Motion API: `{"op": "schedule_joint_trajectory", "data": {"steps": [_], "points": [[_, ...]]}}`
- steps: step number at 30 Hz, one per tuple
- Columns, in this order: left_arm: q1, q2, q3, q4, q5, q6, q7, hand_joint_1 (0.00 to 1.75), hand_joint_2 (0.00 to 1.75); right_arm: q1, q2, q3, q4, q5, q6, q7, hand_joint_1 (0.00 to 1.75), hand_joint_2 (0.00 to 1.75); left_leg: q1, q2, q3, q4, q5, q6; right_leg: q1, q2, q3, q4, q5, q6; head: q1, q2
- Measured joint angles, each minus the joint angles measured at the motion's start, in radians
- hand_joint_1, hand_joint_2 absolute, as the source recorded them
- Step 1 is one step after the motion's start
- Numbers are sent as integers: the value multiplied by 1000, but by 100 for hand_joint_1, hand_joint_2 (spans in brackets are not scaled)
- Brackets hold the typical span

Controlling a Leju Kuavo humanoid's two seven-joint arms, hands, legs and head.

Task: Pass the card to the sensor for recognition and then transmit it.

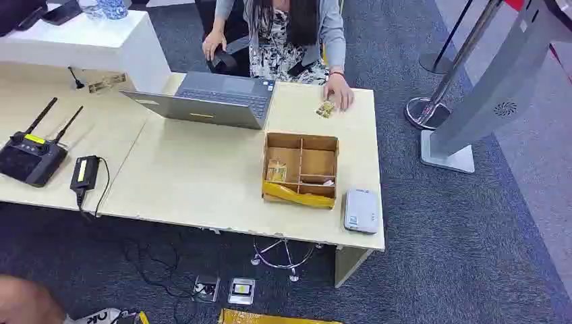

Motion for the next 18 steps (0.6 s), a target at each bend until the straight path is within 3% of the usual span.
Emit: {"op": "schedule_joint_trajectory", "data": {"steps": [13,14,18], "points": [[-4,0,-1,0,-11,-3,8,0,0,0,-2,0,0,-24,-3,-11,0,0,0,0,0,0,0,0,0,0,0,0,0,0,0,0],[-5,0,-1,0,-14,-3,10,0,0,-1,-7,0,0,-34,-4,-20,0,175,0,0,0,0,0,0,0,0,0,0,0,0,0,0],[-7,1,-1,0,-23,-6,11,0,0,-13,-27,0,0,-70,-14,-59,0,175,-1,0,0,0,0,0,-1,0,0,0,0,0,0,0]]}}
